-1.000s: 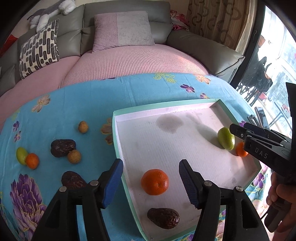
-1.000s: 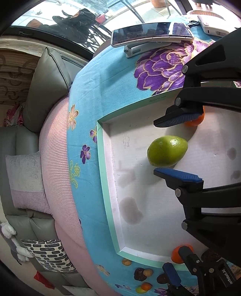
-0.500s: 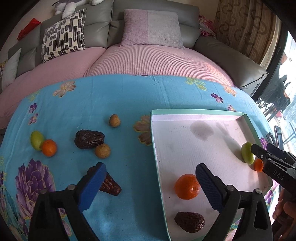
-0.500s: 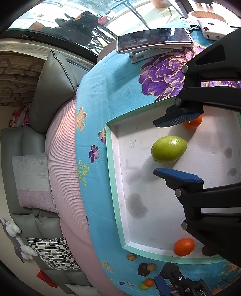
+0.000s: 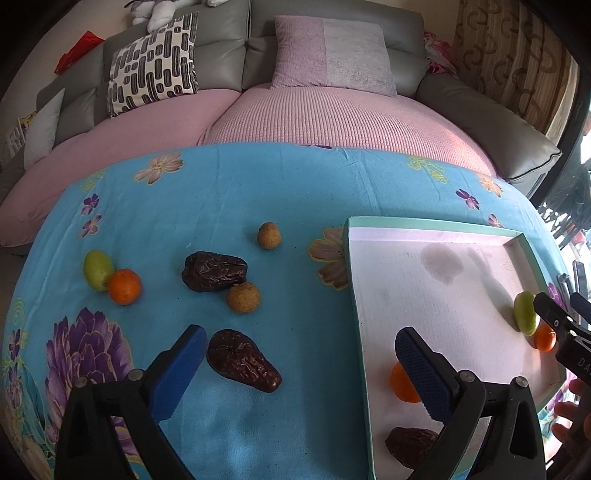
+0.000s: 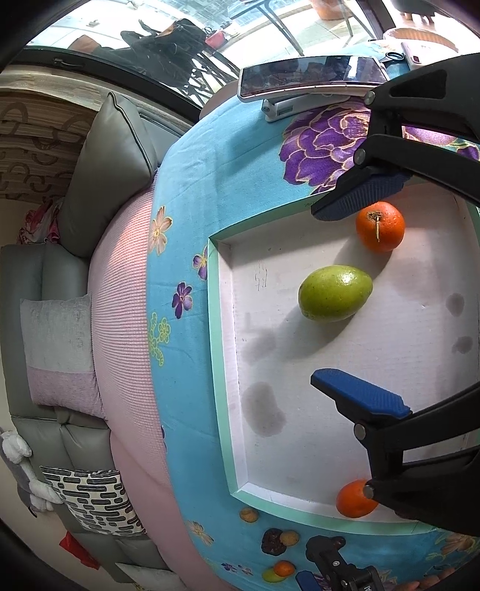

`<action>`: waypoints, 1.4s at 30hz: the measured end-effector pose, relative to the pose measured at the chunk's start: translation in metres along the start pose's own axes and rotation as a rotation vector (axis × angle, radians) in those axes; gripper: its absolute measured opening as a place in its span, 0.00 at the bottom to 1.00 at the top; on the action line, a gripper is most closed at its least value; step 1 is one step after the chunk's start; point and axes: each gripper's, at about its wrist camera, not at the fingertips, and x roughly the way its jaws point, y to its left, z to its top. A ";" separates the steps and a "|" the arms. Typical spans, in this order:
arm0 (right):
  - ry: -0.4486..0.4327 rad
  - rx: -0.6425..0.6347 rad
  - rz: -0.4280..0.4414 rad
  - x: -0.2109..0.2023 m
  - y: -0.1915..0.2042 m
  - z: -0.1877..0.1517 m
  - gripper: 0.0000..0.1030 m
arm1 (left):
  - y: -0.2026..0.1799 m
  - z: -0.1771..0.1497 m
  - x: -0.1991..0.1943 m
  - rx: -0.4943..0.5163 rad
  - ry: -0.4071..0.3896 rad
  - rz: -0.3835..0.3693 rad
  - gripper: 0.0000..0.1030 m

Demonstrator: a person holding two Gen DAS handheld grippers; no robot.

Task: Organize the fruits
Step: 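Move both tools back over the fruits on the bedspread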

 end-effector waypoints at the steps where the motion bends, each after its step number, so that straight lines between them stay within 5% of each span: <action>1: -0.008 0.001 0.001 0.000 0.000 0.000 0.81 | 0.001 0.000 -0.001 0.002 0.001 0.000 1.00; 4: -0.030 0.013 -0.002 -0.003 0.000 0.000 0.98 | 0.002 0.000 -0.003 0.010 0.000 0.002 1.00; 28: -0.088 -0.014 -0.008 -0.006 0.032 0.009 0.98 | 0.081 0.026 -0.005 -0.045 -0.021 0.104 1.00; 42: -0.182 -0.169 0.156 -0.021 0.113 0.016 0.98 | 0.168 0.044 -0.022 -0.247 -0.085 0.079 1.00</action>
